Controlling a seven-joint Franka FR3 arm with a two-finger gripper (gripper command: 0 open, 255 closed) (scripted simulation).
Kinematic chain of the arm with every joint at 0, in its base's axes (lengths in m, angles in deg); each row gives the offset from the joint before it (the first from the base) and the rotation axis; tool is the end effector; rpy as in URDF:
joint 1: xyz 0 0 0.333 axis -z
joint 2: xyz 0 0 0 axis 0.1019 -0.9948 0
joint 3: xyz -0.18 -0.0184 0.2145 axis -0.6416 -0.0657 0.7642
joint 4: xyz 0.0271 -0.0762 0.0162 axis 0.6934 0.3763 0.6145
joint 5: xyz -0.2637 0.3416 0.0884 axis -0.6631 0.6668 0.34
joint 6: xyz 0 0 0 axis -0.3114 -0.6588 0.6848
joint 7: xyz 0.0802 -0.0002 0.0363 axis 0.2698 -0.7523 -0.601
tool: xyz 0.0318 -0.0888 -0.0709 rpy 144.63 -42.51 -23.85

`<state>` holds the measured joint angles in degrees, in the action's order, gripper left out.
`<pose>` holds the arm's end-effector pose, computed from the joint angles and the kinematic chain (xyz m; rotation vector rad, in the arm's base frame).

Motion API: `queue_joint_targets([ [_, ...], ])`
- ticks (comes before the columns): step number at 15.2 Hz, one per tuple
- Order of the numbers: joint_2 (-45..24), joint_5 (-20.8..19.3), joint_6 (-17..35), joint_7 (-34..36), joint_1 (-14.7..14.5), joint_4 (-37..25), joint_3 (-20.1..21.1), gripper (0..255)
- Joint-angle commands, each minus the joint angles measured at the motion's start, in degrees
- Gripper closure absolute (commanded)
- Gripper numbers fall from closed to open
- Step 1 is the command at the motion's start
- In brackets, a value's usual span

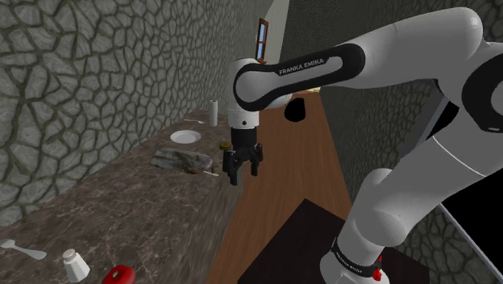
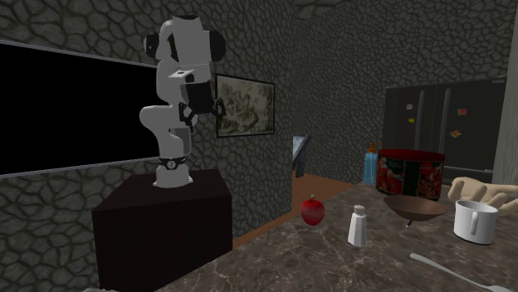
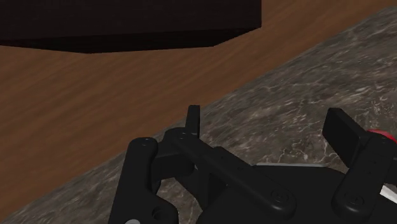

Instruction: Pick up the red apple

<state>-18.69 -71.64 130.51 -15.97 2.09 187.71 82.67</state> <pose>0.4399 0.1345 0.3715 -2.9703 0.0815 0.4042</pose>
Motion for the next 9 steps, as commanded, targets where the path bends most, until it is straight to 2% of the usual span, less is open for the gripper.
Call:
queue_joint_targets([
  [1,-4.3,2.4,2.3,1.7,-0.8,-1.4,1.2,0],
  [9,-21.1,9.8,9.4,5.7,-3.3,-8.7,4.1,0],
])
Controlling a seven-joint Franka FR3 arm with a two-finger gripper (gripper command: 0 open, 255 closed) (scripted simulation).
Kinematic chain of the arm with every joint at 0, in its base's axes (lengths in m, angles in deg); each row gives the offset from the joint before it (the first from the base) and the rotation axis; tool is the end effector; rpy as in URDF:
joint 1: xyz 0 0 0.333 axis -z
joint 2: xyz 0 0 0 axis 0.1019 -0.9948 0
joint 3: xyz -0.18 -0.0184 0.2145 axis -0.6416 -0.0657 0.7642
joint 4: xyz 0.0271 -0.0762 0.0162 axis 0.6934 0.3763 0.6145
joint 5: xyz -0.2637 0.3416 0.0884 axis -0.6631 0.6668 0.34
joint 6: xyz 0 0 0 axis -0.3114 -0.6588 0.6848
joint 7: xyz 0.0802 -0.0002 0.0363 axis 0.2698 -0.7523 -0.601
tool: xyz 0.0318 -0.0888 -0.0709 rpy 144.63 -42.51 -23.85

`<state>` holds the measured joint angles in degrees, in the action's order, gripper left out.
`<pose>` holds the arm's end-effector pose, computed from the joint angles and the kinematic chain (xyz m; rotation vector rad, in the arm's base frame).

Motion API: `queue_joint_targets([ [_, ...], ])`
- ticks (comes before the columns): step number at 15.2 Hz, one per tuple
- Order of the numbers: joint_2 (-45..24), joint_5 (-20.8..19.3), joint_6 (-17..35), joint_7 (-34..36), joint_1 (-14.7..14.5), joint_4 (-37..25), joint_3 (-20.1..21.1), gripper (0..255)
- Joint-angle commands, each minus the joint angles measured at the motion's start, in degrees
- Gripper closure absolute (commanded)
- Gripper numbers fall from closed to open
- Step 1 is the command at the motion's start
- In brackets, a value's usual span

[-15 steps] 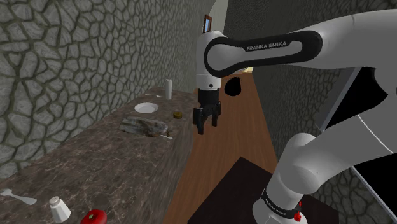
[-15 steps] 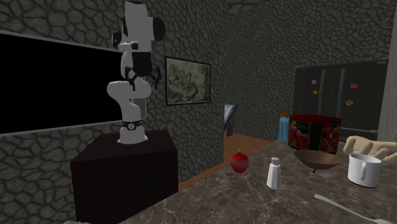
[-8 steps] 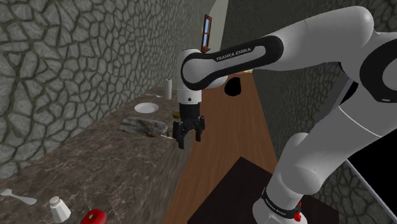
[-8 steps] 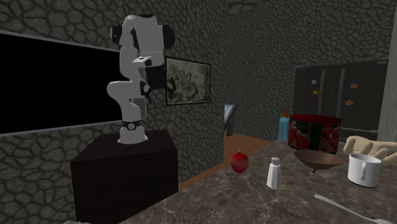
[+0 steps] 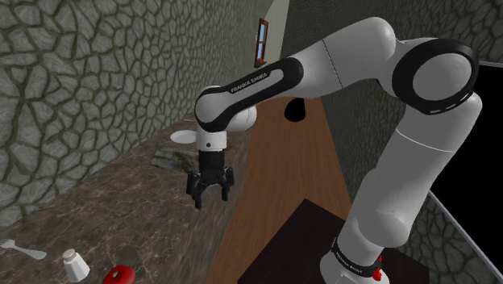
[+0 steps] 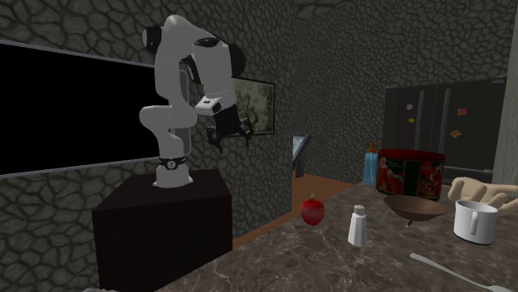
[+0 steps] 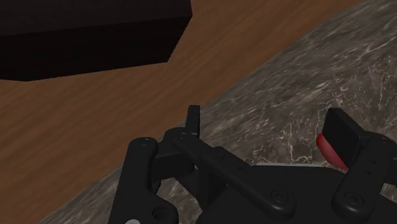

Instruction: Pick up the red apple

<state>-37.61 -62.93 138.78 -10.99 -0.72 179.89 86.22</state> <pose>0.4761 0.2120 0.2876 -2.8244 0.1870 0.5442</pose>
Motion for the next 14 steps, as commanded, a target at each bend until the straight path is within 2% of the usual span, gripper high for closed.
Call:
queue_joint_targets([
  [1,-4.3,2.0,1.9,1.1,-0.8,-2.1,0.9,0],
  [8,-19.5,7.3,5.8,3.8,-3.0,-12.3,2.9,0],
  [14,-32.7,10.8,7.3,6.4,-5.1,-23.6,4.3,0],
])
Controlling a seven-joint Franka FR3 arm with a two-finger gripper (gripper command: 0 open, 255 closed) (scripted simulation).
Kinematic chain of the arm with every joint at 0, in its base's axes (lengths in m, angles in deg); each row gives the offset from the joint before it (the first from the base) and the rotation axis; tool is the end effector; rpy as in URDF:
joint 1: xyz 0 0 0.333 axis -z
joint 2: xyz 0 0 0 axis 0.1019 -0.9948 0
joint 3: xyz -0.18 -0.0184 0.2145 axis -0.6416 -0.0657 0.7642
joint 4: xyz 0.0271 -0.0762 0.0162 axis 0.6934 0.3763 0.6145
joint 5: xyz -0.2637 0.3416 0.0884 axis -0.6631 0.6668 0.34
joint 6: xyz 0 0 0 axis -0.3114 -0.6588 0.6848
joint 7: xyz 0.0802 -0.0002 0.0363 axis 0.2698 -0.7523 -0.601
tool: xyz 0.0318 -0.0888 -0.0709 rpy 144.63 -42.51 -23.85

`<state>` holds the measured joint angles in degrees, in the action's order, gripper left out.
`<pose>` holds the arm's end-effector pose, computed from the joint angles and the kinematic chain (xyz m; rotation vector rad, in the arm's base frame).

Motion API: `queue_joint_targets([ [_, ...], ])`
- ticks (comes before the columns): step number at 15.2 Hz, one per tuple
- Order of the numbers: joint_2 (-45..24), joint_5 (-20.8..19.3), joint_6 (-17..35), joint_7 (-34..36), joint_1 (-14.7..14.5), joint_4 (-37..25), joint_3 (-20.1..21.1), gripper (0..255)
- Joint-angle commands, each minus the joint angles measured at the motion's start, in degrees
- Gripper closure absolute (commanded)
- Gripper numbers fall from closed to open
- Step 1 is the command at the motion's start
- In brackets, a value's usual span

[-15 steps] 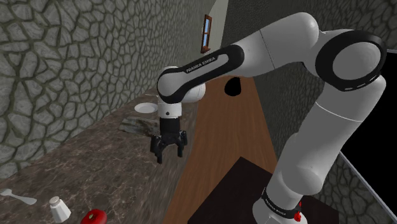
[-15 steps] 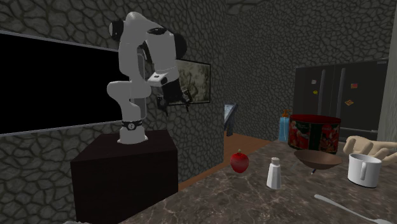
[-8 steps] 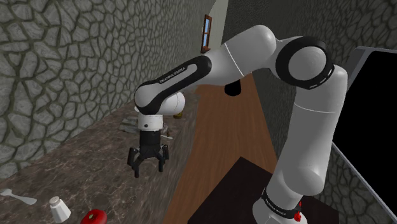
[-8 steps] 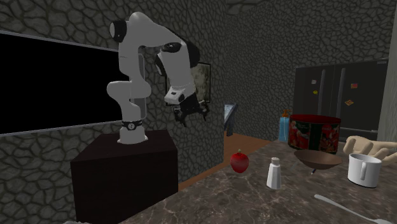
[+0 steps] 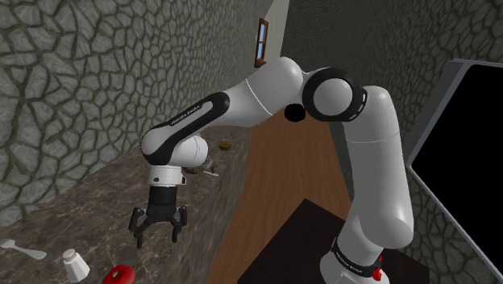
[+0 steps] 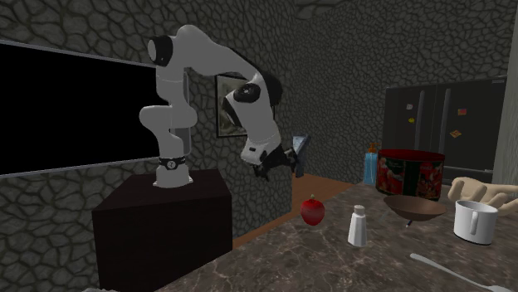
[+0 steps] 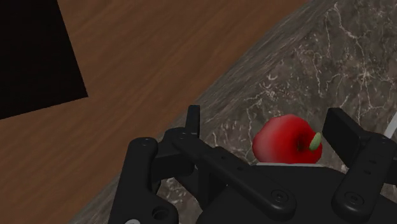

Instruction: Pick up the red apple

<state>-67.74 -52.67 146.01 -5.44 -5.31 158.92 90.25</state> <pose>0.5244 0.3352 0.1744 -2.5803 0.3347 0.7361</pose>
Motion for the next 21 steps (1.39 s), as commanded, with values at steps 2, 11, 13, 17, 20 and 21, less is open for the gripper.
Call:
queue_joint_targets([
  [2,-7.1,1.5,0.3,1.8,-1.3,-7.0,0.7,0],
  [11,-20.9,3.3,0.6,4.0,-3.9,-20.7,1.7,0],
  [13,-22.1,3.3,1.1,3.5,-4.1,-21.1,1.6,0],
  [17,-23.6,3.2,1.8,2.9,-4.3,-21.7,1.5,0],
  [20,-23.6,3.2,1.8,2.8,-4.2,-21.6,1.5,255],
  [21,-23.6,3.2,1.8,2.8,-4.2,-21.6,1.5,255],
])
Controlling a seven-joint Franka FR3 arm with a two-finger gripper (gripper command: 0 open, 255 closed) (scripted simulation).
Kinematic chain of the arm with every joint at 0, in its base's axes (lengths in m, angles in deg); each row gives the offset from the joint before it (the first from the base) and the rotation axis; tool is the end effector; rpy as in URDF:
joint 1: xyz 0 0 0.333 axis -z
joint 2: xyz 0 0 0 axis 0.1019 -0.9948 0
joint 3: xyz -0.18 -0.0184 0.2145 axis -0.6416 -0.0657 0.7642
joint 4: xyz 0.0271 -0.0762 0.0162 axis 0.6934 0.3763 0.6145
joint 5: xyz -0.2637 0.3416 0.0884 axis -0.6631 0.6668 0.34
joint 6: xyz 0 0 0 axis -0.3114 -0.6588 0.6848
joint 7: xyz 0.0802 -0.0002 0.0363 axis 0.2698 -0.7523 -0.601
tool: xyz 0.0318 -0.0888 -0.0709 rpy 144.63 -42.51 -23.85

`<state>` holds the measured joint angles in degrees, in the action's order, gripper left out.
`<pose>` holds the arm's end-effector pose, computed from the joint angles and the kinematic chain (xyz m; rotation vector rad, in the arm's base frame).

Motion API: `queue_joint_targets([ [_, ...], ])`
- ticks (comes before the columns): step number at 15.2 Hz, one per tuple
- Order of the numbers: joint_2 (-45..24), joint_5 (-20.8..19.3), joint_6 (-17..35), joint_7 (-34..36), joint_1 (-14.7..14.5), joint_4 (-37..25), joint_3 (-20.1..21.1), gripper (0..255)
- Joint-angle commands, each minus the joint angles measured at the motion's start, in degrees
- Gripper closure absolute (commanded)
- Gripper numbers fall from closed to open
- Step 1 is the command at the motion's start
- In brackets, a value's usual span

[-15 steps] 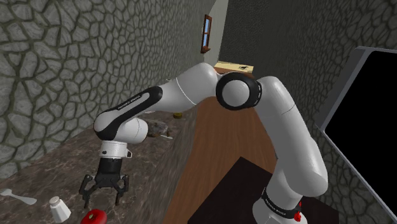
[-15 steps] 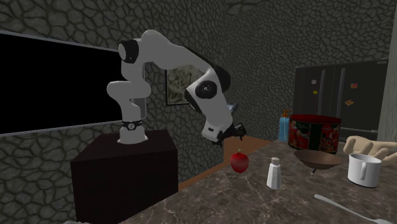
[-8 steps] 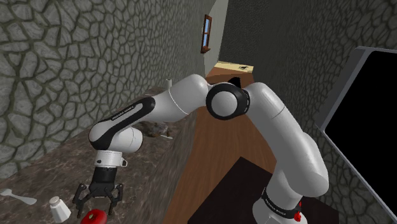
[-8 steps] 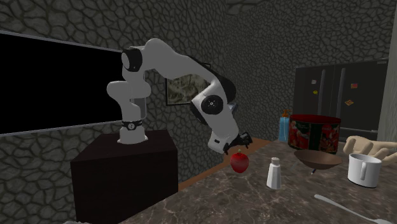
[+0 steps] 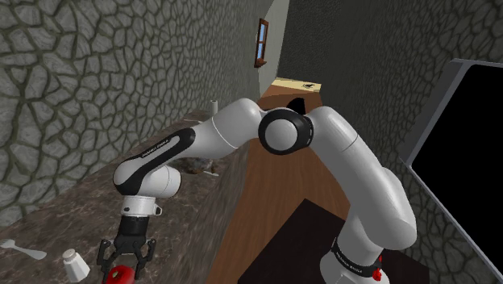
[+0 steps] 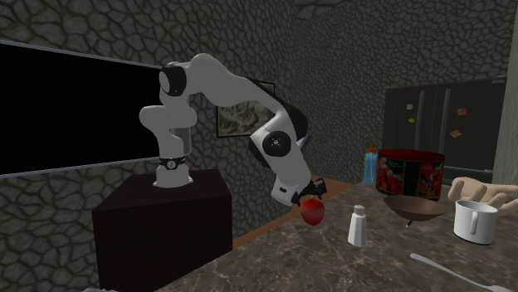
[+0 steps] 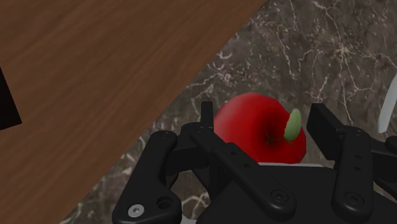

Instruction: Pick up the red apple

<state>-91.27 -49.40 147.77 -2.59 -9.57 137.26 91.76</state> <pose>0.5554 0.4121 0.0836 -2.4268 0.4132 0.8376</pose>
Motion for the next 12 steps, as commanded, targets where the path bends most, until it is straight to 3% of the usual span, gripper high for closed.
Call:
queue_joint_targets([
  [1,-0.1,0.0,0.0,0.0,0.0,0.0,-0.1,255],
  [12,3.4,0.1,-1.6,1.6,0.4,1.3,0.2,255],
])
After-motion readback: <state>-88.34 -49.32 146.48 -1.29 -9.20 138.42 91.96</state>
